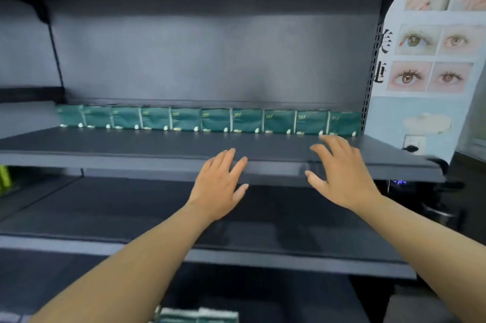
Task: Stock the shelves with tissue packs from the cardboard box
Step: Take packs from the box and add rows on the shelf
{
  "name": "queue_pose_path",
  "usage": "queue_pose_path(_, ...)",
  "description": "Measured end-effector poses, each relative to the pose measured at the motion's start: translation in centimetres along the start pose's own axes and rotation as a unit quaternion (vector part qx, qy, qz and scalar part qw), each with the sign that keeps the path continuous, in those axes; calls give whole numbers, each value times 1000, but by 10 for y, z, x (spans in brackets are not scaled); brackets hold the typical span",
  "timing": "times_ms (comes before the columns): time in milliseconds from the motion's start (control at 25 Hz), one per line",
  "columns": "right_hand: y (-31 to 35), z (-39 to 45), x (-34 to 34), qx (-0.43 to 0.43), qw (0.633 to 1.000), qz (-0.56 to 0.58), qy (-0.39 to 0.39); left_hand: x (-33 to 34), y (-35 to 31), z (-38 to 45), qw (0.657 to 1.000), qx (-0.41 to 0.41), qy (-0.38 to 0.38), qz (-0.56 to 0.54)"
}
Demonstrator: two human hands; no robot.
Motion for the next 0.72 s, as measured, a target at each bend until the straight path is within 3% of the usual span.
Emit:
queue_pose_path(240, 137, -82, -4, -40, 994, 13, 96, 16, 78, -171, 991, -34, 128, 32)
queue_pose_path(360, 188, -112, 7, -48, 984, 73, 154, 32, 101, -240, 979, -76, 189, 19)
queue_pose_path(480, 236, -140, 27, -65, 967, 119, 215, 60, 119, -318, 952, -91, 291, 21)
queue_pose_path(640, 305, -168, 70, -90, 941, 149, 291, 101, 147, -397, 940, -154, 303, -35)
queue_pose_path(720, 341, -179, 98, -97, 927, 165, 322, 127, 166, -426, 911, -154, 379, -49)
Point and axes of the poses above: each hand's wrist, its own z-axis towards the middle knuckle, its own x-axis out of the palm, y = z × x, the point moved 2 cm from there along z, towards the middle knuckle, and after that the axes turned 3 degrees about -z, right-handed, at the moved point
